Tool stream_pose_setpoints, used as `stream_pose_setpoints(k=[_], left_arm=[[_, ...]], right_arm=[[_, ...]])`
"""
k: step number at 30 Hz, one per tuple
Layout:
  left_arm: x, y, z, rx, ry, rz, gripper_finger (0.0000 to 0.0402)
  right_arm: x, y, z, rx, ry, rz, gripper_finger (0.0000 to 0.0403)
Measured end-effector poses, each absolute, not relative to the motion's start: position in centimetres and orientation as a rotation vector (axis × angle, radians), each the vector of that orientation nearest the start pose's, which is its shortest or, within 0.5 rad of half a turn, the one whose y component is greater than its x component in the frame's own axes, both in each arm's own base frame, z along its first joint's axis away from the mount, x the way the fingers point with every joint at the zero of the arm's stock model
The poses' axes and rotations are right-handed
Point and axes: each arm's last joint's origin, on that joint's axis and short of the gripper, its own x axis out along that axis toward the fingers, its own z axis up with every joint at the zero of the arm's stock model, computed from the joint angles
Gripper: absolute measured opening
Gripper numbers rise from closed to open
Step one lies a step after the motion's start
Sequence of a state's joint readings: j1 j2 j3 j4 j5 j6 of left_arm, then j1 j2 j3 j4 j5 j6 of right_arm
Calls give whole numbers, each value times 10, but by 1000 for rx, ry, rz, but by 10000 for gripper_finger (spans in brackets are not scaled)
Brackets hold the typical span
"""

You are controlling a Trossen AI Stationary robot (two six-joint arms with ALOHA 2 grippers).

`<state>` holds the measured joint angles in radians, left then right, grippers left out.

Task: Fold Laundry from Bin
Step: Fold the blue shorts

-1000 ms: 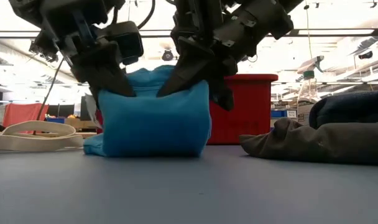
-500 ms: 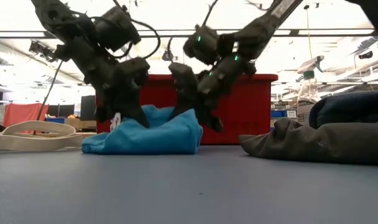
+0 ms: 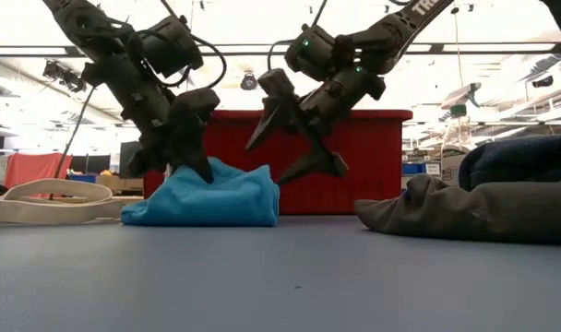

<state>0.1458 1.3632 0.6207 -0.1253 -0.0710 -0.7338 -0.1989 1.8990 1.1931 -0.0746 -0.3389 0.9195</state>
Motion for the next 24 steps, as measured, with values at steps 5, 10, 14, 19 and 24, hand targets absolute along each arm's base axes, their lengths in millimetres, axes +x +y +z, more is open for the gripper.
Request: stream_pose_setpoints(k=[5, 10, 14, 19, 24], left_arm=[[238, 48, 166, -716, 803, 564, 201], [228, 46, 160, -785, 932, 550, 251], [223, 41, 164, -870, 956, 553, 277], [221, 42, 164, -920, 959, 564, 297], [219, 45, 145, -933, 992, 580, 306]], right_arm=[[392, -66, 170, 1119, 762, -323, 311], [396, -55, 161, 1118, 761, -397, 298], [396, -51, 159, 1105, 758, -443, 295], [391, -51, 148, 1120, 721, -466, 295], [393, -58, 122, 1175, 690, -417, 295]])
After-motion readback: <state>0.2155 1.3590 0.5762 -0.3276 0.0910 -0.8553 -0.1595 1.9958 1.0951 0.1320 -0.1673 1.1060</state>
